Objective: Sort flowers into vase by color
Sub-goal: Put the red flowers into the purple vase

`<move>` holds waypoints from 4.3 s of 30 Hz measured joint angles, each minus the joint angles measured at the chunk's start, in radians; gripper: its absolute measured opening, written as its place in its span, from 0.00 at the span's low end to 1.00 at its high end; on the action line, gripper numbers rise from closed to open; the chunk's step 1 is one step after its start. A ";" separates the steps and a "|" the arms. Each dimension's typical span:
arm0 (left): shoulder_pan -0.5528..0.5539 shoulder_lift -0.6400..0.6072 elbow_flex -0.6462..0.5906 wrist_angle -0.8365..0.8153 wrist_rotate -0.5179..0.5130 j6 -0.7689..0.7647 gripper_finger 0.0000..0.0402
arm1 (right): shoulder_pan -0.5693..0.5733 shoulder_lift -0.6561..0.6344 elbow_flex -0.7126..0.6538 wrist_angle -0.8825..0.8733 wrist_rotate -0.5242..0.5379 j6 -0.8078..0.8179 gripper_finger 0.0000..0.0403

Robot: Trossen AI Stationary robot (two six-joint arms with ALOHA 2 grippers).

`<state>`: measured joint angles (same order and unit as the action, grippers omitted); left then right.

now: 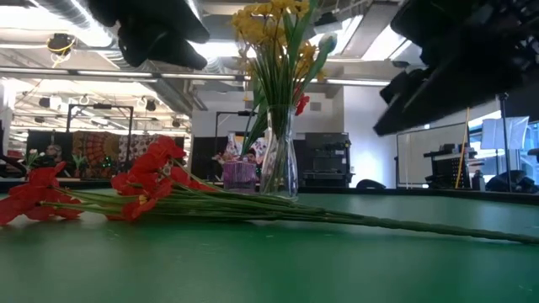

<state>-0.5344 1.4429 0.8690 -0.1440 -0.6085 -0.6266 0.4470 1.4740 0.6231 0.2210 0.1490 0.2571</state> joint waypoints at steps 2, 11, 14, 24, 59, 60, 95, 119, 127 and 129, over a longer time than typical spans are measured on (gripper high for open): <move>0.008 -0.001 0.000 0.005 -0.002 0.000 0.52 | -0.001 0.053 0.045 -0.022 0.000 -0.001 0.48; 0.031 -0.001 0.000 0.004 -0.002 0.001 0.52 | -0.001 0.298 0.350 -0.228 0.000 0.003 0.48; 0.031 -0.001 0.000 0.002 -0.016 0.006 0.52 | -0.002 0.368 0.442 -0.310 -0.010 0.051 0.48; 0.032 -0.001 0.000 -0.013 -0.018 0.008 0.52 | -0.002 0.489 0.560 -0.414 0.000 0.060 0.48; 0.022 -0.210 0.000 -0.063 -0.030 0.030 0.52 | -0.069 0.437 0.554 -0.608 -0.061 0.079 0.03; 0.016 -0.243 0.000 -0.064 -0.035 0.039 0.52 | -0.069 0.421 0.555 -0.603 -0.051 0.079 0.02; -0.078 -0.476 0.001 0.235 -0.204 0.495 0.52 | -0.061 -0.143 0.561 -0.119 0.262 -0.258 0.02; 0.188 -0.134 0.001 0.895 0.175 0.662 0.59 | -0.133 -0.017 0.562 0.083 0.176 -0.302 0.02; 0.202 -0.126 0.001 0.895 0.171 0.662 0.59 | -0.156 -0.015 0.562 0.077 0.127 -0.262 0.02; 0.211 -0.126 0.001 0.895 0.166 0.657 0.59 | -0.156 -0.015 0.562 0.080 0.127 -0.262 0.02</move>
<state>-0.3237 1.3167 0.8696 0.7509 -0.4426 0.0306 0.2913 1.4590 1.1847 0.3012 0.2760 -0.0051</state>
